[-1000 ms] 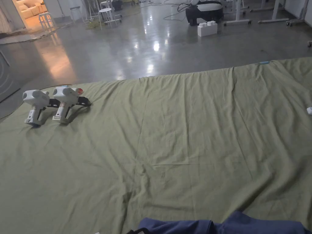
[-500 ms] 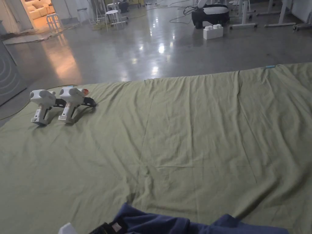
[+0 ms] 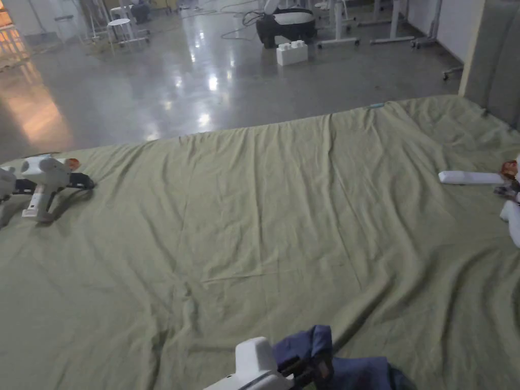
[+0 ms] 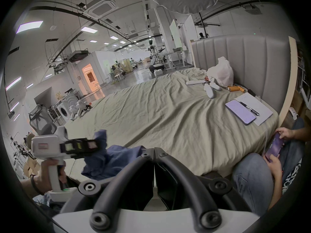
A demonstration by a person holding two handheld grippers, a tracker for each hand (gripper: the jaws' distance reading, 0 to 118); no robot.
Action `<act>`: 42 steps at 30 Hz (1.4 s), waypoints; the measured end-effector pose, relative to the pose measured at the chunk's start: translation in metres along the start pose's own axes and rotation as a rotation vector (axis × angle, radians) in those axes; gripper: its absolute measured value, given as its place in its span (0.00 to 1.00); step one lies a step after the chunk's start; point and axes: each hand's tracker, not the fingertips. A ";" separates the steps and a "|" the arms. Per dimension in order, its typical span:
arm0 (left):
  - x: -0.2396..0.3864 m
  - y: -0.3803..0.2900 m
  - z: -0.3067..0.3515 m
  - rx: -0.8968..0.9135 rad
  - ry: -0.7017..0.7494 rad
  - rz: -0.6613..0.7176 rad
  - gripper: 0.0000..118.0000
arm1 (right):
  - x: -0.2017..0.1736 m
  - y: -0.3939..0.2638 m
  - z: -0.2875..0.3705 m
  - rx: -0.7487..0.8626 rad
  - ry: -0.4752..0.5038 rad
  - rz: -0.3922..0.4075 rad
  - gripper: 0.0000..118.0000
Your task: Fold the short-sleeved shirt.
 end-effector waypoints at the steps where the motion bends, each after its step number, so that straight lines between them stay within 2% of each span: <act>1: 0.004 -0.003 -0.012 -0.025 -0.018 0.000 0.09 | 0.003 -0.002 0.003 -0.001 -0.008 -0.006 0.00; 2: 0.008 -0.005 -0.025 -0.080 -0.031 0.003 0.15 | 0.007 -0.004 0.005 -0.005 -0.018 -0.018 0.00; 4: 0.005 -0.007 -0.038 -0.153 -0.024 0.006 0.50 | 0.013 -0.008 0.005 -0.012 -0.039 -0.037 0.00; 5: 0.006 -0.006 -0.039 -0.159 -0.047 0.027 0.61 | 0.016 -0.010 0.006 -0.017 -0.046 -0.042 0.00; 7: 0.004 0.001 -0.021 -0.090 -0.078 0.078 0.64 | 0.020 -0.014 0.006 -0.022 -0.057 -0.051 0.00; 9: 0.001 0.014 0.003 -0.005 -0.103 0.103 0.60 | 0.025 -0.017 0.006 -0.026 -0.057 -0.058 0.00; 10: -0.002 0.018 0.013 0.021 -0.101 0.111 0.53 | 0.026 -0.018 0.005 -0.028 -0.055 -0.062 0.00; 11: -0.010 0.022 0.027 0.050 -0.077 0.134 0.40 | 0.028 -0.019 0.004 -0.033 -0.054 -0.065 0.00; 12: -0.014 0.024 0.034 0.070 -0.046 0.157 0.18 | 0.029 -0.020 0.002 -0.036 -0.053 -0.066 0.00; 13: -0.019 0.024 0.035 0.073 -0.040 0.166 0.04 | 0.029 -0.020 0.001 -0.039 -0.053 -0.068 0.00; 16: -0.030 0.017 0.012 -0.003 -0.033 0.157 0.04 | 0.029 -0.022 -0.003 -0.054 -0.042 -0.078 0.00; 19: -0.028 -0.006 -0.031 -0.158 -0.082 0.158 0.03 | 0.021 -0.022 -0.002 -0.059 -0.035 -0.071 0.00; 22: -0.016 -0.031 -0.068 -0.285 -0.041 0.056 0.03 | 0.015 -0.023 -0.002 -0.070 -0.034 -0.045 0.00; 25: -0.011 -0.037 -0.082 -0.279 0.003 0.031 0.02 | 0.010 -0.026 -0.005 -0.089 -0.037 -0.024 0.00; 28: -0.007 -0.029 -0.076 -0.285 0.014 0.029 0.02 | 0.003 -0.029 -0.021 -0.139 0.028 -0.023 0.00; 30: -0.004 -0.020 -0.060 -0.256 -0.005 0.011 0.04 | -0.008 -0.027 -0.035 -0.165 0.062 0.022 0.00; 31: 0.000 -0.013 -0.048 -0.216 -0.029 0.017 0.10 | -0.014 -0.025 -0.043 -0.178 0.081 0.047 0.00; 32: 0.001 -0.006 -0.032 -0.171 -0.051 0.020 0.22 | -0.022 -0.022 -0.053 -0.185 0.113 0.074 0.00; 33: 0.000 0.003 -0.015 -0.126 -0.073 0.019 0.49 | -0.030 -0.018 -0.064 -0.192 0.148 0.092 0.00; 34: -0.002 0.010 0.001 -0.094 -0.077 0.009 0.66 | -0.036 -0.015 -0.075 -0.202 0.178 0.106 0.00; 35: -0.003 0.018 0.019 -0.062 -0.073 -0.005 0.76 | -0.045 -0.011 -0.089 -0.218 0.215 0.125 0.00; 36: -0.008 0.024 0.037 -0.023 -0.047 -0.011 0.80 | -0.053 -0.007 -0.103 -0.237 0.241 0.148 0.00; 38: -0.024 0.032 0.065 0.037 0.001 -0.009 0.80 | -0.067 -0.002 -0.130 -0.266 0.273 0.207 0.00; 39: -0.034 0.035 0.076 0.047 0.023 0.017 0.82 | -0.074 -0.002 -0.145 -0.293 0.264 0.240 0.00; 41: -0.058 0.034 0.092 0.054 0.062 0.072 0.83 | -0.080 -0.008 -0.174 -0.380 0.211 0.328 0.00; 42: -0.070 0.032 0.097 0.055 0.076 0.109 0.84 | -0.081 -0.015 -0.188 -0.442 0.147 0.384 0.00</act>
